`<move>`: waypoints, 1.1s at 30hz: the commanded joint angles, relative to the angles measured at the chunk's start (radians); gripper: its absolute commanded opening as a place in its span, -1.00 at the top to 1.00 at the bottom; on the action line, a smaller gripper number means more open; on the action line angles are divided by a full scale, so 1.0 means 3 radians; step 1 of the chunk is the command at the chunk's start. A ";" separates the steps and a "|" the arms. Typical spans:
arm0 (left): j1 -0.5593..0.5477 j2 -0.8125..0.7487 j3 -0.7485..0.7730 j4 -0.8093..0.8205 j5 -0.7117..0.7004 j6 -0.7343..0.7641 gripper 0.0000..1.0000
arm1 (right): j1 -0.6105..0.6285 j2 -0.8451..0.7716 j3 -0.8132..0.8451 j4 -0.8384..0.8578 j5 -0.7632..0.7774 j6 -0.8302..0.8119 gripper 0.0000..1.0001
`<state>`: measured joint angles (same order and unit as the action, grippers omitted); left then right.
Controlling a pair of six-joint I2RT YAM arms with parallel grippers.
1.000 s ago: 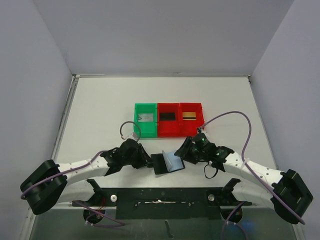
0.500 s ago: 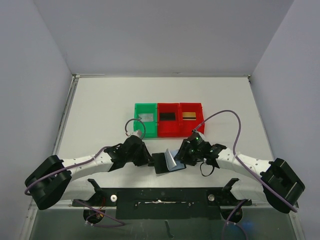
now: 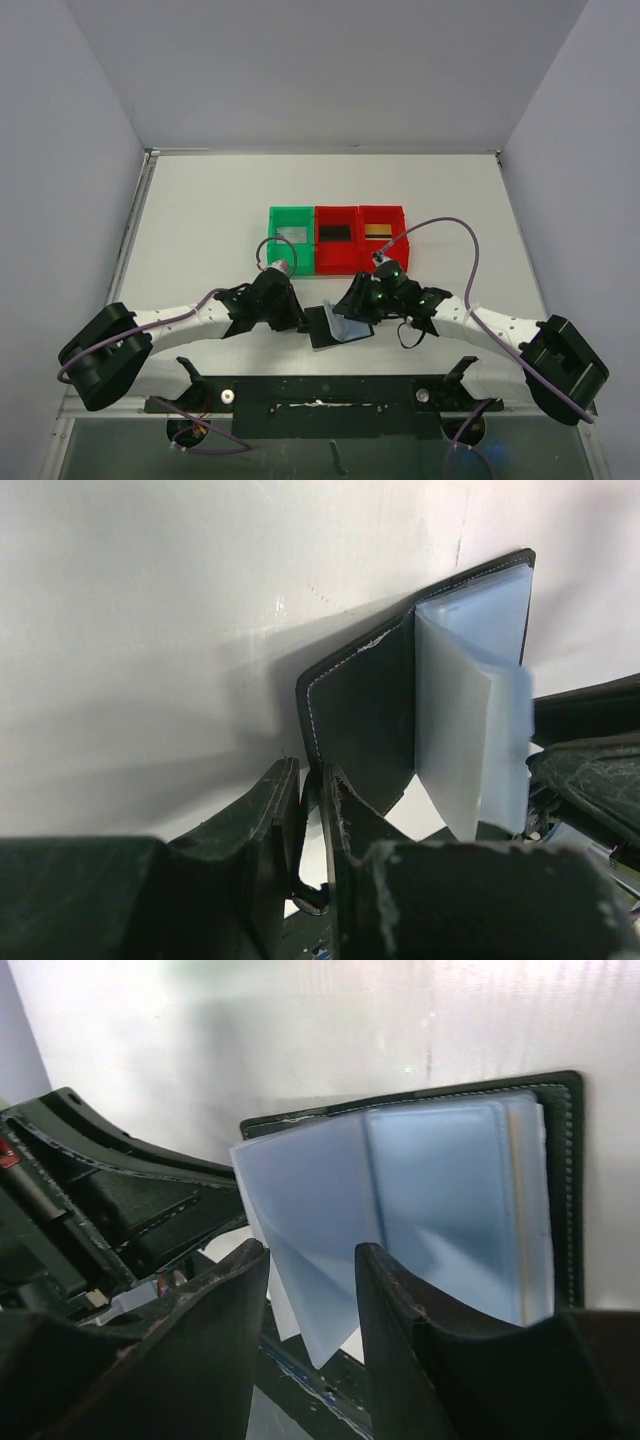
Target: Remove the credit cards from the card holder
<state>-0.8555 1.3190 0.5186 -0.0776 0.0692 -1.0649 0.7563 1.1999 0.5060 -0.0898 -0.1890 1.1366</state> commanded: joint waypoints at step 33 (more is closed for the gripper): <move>0.0011 -0.0238 -0.0267 0.0610 -0.0022 -0.0420 -0.15 | 0.0130 0.0719 -0.0227 0.0953 -0.0111 0.0376 0.72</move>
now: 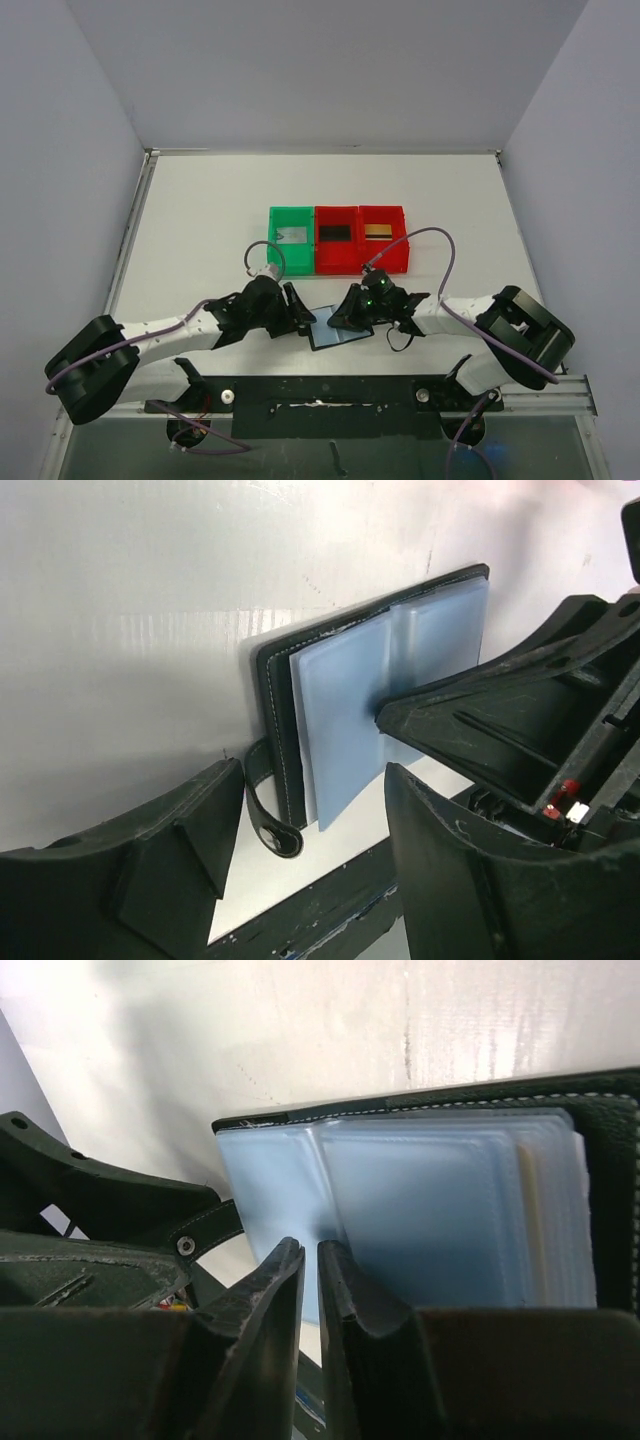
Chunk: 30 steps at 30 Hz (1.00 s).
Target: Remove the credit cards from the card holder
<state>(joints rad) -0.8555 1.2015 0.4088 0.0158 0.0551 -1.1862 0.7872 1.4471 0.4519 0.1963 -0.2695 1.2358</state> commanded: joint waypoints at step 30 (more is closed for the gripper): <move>-0.0029 0.0991 0.0786 -0.0428 -0.0237 0.0505 0.47 | -0.0176 -0.1152 0.0132 -0.1146 0.0662 -0.0165 0.43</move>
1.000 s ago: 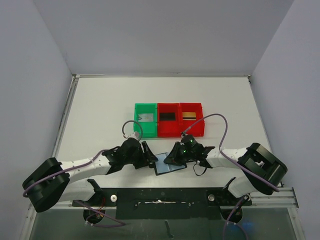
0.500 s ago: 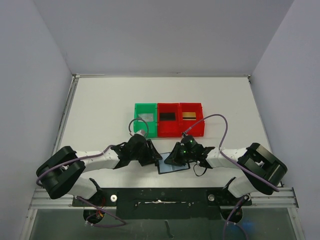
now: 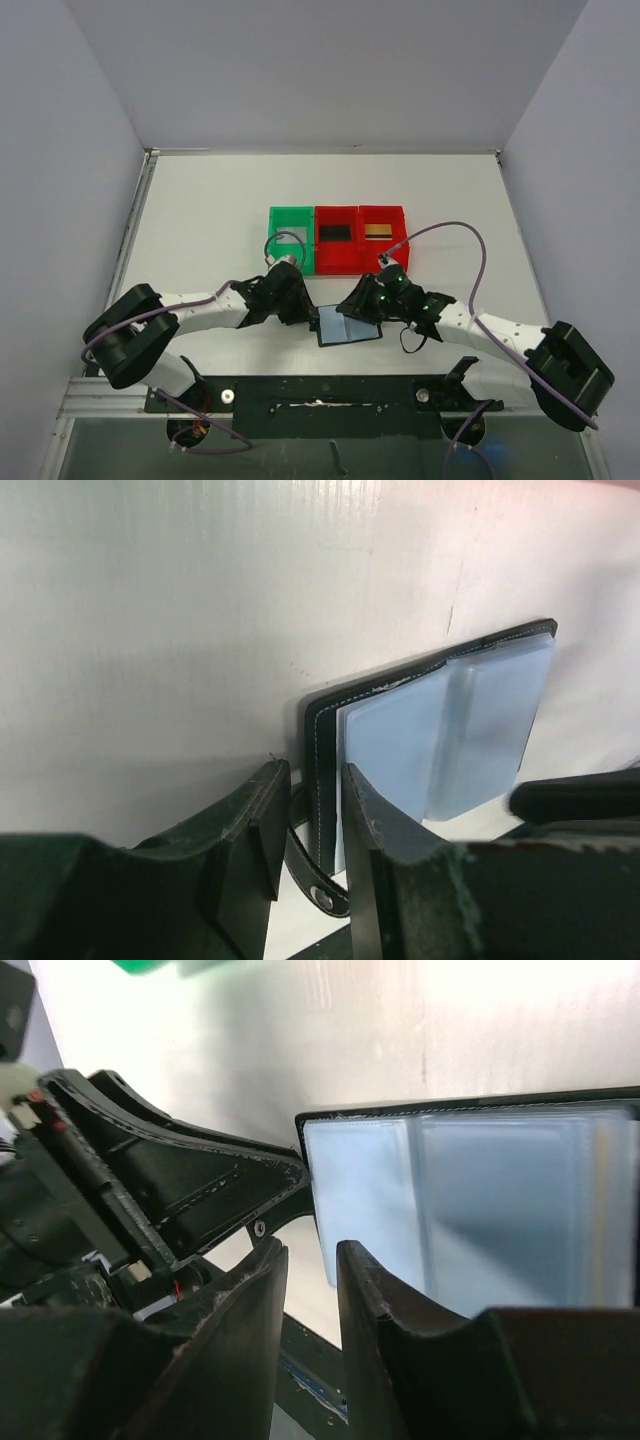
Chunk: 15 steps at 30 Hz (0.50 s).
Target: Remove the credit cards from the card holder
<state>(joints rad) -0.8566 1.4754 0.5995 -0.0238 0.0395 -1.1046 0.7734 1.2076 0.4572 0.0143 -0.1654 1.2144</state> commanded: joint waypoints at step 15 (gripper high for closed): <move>-0.0128 0.0186 0.0374 -0.0401 -0.0155 0.0391 0.48 | -0.0369 -0.0823 -0.0117 -0.1232 0.0445 -0.0171 0.15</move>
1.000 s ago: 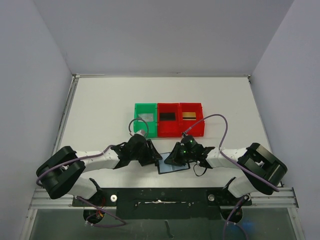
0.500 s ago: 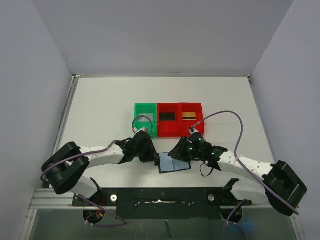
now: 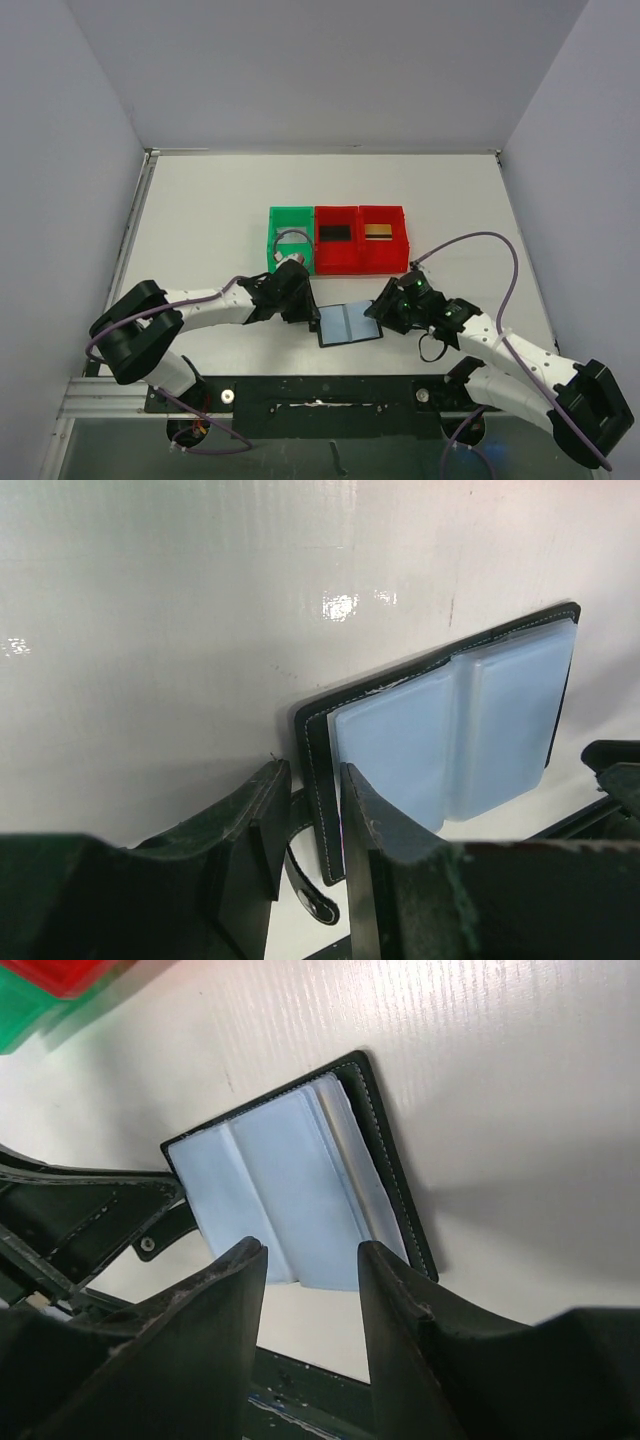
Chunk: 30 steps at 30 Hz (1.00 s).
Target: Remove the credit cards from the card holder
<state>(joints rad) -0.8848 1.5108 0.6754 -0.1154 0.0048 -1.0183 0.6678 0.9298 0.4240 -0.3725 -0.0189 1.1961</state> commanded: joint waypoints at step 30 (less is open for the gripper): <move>-0.0046 0.0116 0.0166 -0.0099 -0.0004 0.0106 0.48 | -0.0012 0.0454 0.0067 0.0813 -0.0634 -0.0289 0.28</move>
<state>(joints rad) -0.8909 1.5318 0.6991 -0.1215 0.0086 -1.0080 0.6670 1.0771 0.4240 -0.2214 -0.1555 1.1248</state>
